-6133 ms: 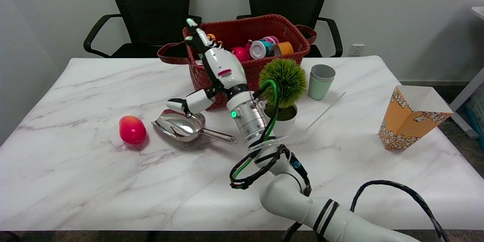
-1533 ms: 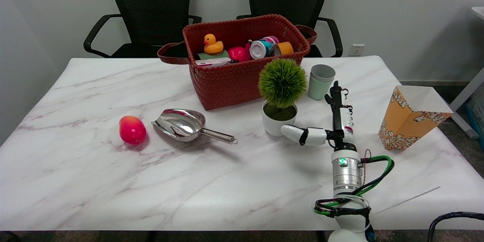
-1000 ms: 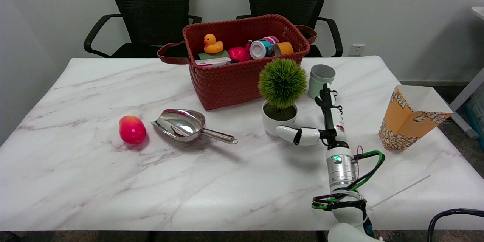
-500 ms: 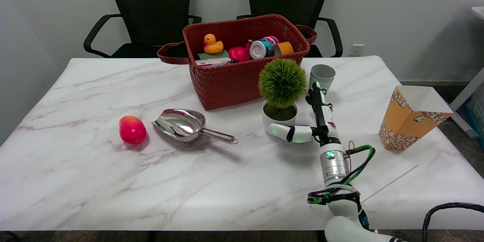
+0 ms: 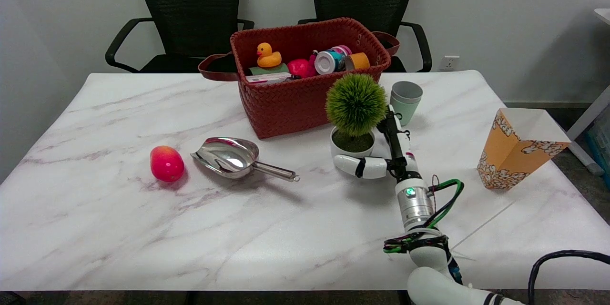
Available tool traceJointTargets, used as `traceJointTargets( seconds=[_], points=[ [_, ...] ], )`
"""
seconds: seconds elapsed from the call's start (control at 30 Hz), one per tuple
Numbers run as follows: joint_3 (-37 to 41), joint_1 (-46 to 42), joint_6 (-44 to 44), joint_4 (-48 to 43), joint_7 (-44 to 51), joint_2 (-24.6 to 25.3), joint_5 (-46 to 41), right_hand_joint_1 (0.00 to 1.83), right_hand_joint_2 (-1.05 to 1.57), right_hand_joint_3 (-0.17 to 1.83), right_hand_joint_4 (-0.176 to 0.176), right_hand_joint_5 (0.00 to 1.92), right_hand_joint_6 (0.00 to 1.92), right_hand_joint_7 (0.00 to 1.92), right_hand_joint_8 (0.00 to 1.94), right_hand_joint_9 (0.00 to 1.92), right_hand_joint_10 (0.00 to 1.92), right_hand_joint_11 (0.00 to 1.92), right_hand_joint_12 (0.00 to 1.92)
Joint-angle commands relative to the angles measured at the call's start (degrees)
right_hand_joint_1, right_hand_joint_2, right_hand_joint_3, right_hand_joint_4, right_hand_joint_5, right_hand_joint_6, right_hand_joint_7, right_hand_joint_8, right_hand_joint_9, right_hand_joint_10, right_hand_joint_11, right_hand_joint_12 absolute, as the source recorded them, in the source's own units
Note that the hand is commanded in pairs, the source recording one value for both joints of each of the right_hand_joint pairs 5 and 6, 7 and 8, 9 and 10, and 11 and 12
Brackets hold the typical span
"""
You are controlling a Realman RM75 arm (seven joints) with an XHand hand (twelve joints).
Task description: Pick up the potted plant.
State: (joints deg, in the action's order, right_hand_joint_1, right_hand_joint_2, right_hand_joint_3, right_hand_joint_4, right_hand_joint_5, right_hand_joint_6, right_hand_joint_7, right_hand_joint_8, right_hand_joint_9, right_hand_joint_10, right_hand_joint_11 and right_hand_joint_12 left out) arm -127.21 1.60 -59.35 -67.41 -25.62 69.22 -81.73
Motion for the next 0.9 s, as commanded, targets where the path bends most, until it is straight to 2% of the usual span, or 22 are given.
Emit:
traceJointTargets(
  seconds=[0.03,0.9],
  points=[
    [-0.1,1.8,3.7,2.0,-1.9,0.1,0.2,1.07,-0.01,0.49,0.0,0.0,0.0,0.17,0.17,0.2,0.2,0.0,0.0],
    [-0.2,2.6,6.5,3.0,-3.4,0.7,0.2,1.07,0.0,0.49,0.0,0.0,0.0,0.26,0.26,0.26,0.26,0.0,0.0]
  ],
)
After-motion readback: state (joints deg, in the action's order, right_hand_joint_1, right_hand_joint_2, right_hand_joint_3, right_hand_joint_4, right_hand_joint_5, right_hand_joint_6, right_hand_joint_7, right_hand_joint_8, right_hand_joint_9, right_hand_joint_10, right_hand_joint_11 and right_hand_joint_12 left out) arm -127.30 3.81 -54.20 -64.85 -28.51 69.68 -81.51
